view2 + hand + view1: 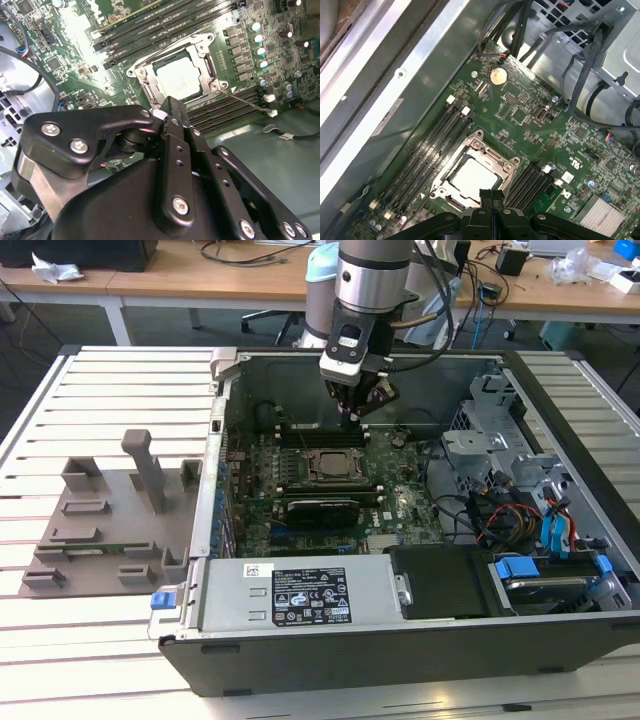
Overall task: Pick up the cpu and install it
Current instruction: 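Install the first cpu locking lever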
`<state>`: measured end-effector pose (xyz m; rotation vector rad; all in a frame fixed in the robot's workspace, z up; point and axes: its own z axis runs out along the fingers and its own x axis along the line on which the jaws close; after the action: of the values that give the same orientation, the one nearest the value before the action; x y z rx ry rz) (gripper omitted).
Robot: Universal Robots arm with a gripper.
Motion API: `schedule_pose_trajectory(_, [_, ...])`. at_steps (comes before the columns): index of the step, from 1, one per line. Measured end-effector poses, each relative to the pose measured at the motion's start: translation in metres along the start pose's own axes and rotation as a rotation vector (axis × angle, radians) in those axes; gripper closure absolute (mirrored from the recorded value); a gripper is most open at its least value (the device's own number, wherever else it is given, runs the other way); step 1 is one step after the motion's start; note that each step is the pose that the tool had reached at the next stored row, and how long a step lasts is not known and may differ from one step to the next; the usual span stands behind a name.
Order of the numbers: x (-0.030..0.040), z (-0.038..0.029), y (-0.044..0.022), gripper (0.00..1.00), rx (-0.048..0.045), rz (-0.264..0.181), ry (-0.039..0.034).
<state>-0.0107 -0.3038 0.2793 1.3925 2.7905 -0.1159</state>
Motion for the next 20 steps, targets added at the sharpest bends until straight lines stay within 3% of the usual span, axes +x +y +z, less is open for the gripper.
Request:
schedule_pose_trajectory(3, [0.0000, 0.0000, 0.0000, 0.89, -0.0024, -0.047, -0.0027])
schedule_pose_trajectory(20, [0.0000, 0.0000, 0.0000, 0.89, -0.0101, -0.195, -0.0113])
